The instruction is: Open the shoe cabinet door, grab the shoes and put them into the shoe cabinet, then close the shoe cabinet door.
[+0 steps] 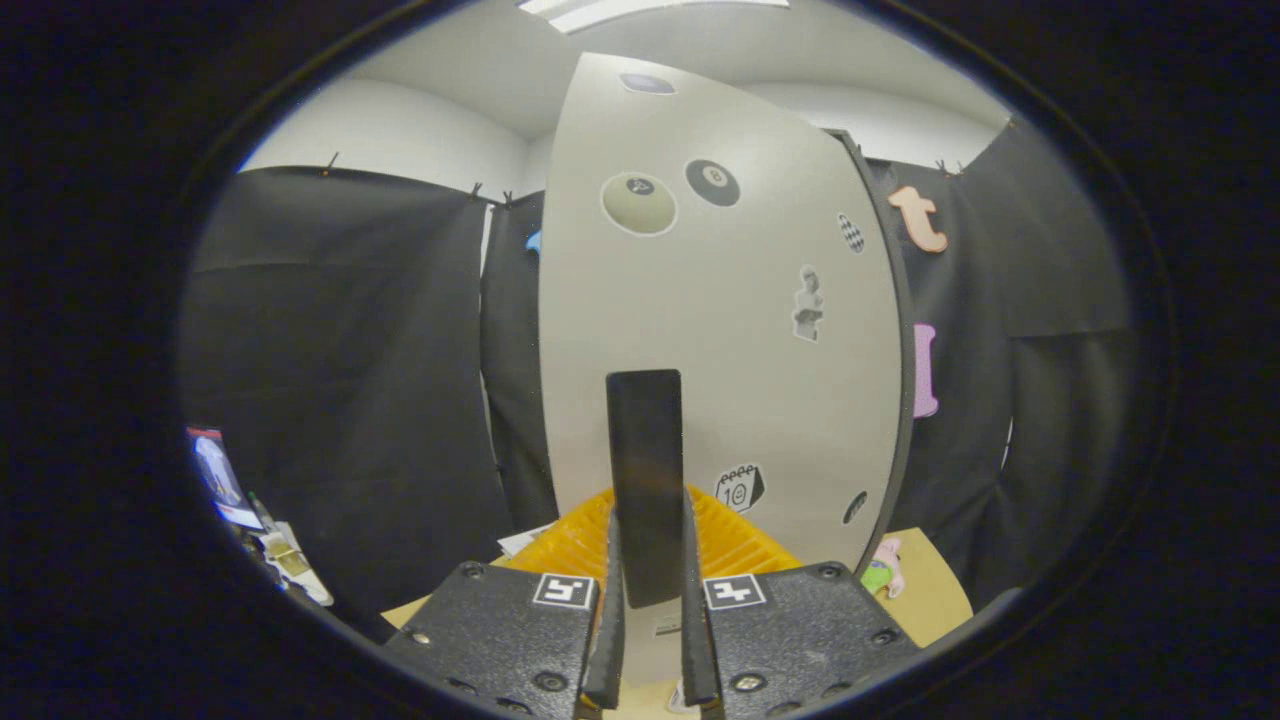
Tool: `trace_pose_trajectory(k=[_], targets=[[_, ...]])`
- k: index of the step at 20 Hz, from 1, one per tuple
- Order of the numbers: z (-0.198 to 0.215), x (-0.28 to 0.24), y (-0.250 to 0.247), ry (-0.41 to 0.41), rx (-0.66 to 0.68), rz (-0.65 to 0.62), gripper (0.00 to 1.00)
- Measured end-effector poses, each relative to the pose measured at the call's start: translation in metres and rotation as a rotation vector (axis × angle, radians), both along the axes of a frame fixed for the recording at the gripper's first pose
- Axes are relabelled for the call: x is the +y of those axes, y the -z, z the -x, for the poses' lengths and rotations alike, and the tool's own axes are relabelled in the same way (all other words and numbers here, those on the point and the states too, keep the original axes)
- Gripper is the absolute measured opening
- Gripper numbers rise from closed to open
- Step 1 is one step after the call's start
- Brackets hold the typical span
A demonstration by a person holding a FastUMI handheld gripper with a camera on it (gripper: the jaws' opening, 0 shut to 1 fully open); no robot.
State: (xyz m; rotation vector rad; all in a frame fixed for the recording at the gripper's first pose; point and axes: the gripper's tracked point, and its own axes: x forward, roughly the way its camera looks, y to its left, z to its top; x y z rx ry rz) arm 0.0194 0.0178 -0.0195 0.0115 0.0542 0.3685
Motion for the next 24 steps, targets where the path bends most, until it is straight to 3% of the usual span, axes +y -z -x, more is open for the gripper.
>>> trace_pose_trajectory(k=[5,11,19,24], targets=[[0.030,-0.045,-0.001,0.035,-0.040,0.011,0.26],[0.046,-0.099,-0.005,0.135,-0.066,0.029,0.21],[0.053,-0.221,-0.012,0.379,-0.101,-0.018,0.04],[0.046,-0.241,-0.012,0.295,-0.077,-0.078,0.04]])
